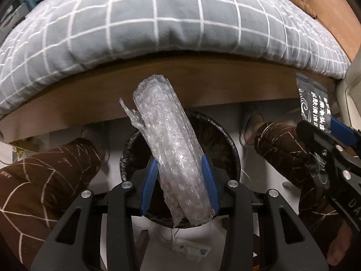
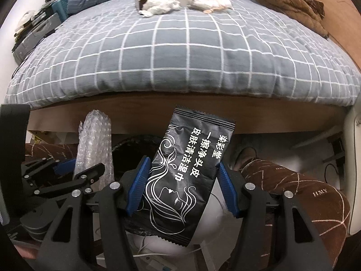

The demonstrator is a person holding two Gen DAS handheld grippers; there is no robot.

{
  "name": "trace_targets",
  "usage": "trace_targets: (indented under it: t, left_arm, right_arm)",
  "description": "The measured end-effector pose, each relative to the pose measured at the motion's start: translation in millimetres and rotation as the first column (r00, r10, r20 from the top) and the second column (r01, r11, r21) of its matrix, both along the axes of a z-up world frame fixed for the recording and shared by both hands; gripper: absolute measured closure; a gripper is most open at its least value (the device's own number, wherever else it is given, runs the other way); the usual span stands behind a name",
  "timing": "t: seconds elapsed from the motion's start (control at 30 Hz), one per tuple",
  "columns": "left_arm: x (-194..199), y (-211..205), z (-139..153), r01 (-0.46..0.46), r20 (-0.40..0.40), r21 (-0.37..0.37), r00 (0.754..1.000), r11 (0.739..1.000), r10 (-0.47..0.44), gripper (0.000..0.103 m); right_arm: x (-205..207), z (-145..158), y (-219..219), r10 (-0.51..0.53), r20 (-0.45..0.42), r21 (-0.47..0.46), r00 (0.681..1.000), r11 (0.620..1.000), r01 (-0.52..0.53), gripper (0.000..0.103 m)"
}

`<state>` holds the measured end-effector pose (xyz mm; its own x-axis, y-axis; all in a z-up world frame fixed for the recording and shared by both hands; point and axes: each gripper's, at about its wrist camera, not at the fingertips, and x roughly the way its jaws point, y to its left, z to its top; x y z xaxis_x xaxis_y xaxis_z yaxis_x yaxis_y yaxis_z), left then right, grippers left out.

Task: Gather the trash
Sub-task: 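Open the left tool to drop the bubble wrap while the right tool drops the black packet into the bin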

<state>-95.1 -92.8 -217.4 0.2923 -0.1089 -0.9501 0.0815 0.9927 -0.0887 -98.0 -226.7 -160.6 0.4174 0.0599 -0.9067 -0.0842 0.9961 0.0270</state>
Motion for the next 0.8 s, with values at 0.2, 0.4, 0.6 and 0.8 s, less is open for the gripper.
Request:
trace_targets:
  t: [0.2, 0.4, 0.6, 0.8]
  left_arm:
    - [5.9, -7.1, -12.5, 0.022, -0.001, 0.014, 1.0, 1.0, -0.022, 0.058]
    - [4.3, 8.7, -9.4, -0.009, 0.03, 0.033, 1.0, 0.999, 0.008, 0.034]
    - [-0.6, 32.9, -0.7, -0.05, 0.059, 0.054, 0.997, 0.997, 0.047, 0.016]
    - [-3.1, 63.8, 8.0, -0.106, 0.098, 0.098, 0.991, 0.99, 0.096, 0.006]
  right_arm:
    - [2.1, -7.8, -5.5, -0.009, -0.021, 0.003, 1.0, 1.0, 0.01, 0.046]
    - [7.3, -14.8, 5.1, 0.019, -0.031, 0.012, 0.999, 1.0, -0.019, 0.046]
    - [14.3, -19.9, 25.0, 0.065, -0.034, 0.033, 0.997, 0.997, -0.064, 0.046]
    - [20.0, -24.8, 51.4, 0.11, -0.039, 0.044, 0.993, 0.993, -0.109, 0.046]
